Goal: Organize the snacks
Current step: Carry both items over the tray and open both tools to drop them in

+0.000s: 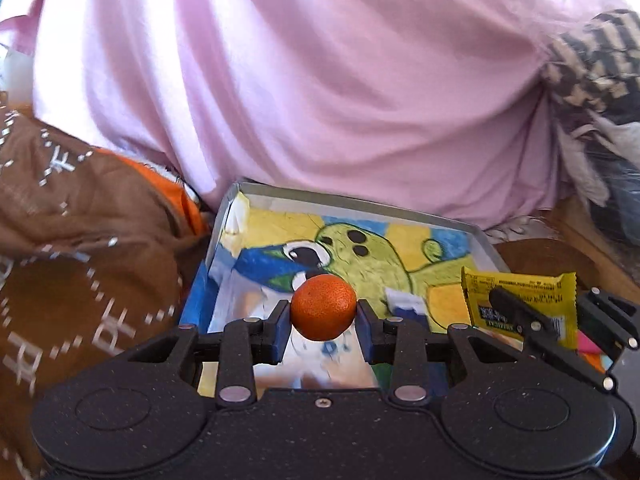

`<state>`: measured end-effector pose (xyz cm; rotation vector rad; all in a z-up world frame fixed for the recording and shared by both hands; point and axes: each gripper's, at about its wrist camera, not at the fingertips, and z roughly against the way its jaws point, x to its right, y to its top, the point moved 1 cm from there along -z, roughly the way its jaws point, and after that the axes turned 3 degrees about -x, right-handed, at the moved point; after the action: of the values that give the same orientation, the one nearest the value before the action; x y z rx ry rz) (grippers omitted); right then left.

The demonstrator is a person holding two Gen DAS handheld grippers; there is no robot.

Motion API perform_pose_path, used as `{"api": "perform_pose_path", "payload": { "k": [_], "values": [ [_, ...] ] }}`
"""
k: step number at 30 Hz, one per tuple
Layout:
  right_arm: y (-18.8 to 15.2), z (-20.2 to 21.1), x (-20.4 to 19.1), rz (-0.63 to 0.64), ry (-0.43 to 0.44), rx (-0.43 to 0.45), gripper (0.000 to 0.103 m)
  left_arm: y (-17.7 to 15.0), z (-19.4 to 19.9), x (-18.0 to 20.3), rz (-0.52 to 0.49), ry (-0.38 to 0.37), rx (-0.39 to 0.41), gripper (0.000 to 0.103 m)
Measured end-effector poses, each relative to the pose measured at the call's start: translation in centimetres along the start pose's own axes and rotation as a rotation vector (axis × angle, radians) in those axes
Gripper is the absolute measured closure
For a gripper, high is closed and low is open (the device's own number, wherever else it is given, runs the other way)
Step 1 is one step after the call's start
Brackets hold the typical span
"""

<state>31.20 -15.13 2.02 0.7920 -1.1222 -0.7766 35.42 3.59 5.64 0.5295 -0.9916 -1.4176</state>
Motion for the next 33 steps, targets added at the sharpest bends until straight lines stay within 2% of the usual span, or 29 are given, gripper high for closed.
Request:
{"api": "perform_pose_path", "payload": {
  "k": [3,8,13,16,19,21,23,25,27,33],
  "values": [
    [-0.3,-1.8,-0.3,-0.002,0.014,-0.038,0.089,0.7,-1.9,0.1,-0.019,0.009,-0.014,0.067],
    [-0.3,-3.4,0.1,-0.02,0.068,-0.11,0.089,1.3,-4.7,-0.2,0.046,0.011,-0.079,0.067],
    [0.5,-4.6,1.6,-0.127,0.133,-0.162,0.088,1.9,-5.8,0.2,0.056,-0.004,-0.103,0.066],
    [1.0,-4.7,1.7,-0.139,0.149,-0.159,0.082,2.0,-5.7,0.4,0.059,0.019,-0.109,0.065],
    [1.4,-4.3,1.7,-0.154,0.159,-0.153,0.066,2.0,-5.0,0.3,0.057,0.046,-0.098,0.053],
    [1.6,-4.0,1.8,-0.171,0.169,-0.14,0.052,2.1,-4.4,0.2,0.063,0.067,-0.091,0.044],
    [1.9,-3.8,1.9,-0.19,0.173,-0.128,0.045,2.1,-3.6,0.1,0.074,0.085,-0.081,0.033],
    [2.1,-3.5,2.0,-0.208,0.182,-0.121,0.037,2.2,-2.7,0.0,0.086,0.102,-0.072,0.028],
    [2.2,-3.2,2.1,-0.221,0.186,-0.102,0.02,2.4,-1.7,-0.1,0.1,0.121,-0.061,0.026],
    [2.7,-1.0,3.4,-0.294,0.181,-0.029,0.004,3.0,2.1,0.5,0.104,0.159,-0.013,0.016]
  ]
}}
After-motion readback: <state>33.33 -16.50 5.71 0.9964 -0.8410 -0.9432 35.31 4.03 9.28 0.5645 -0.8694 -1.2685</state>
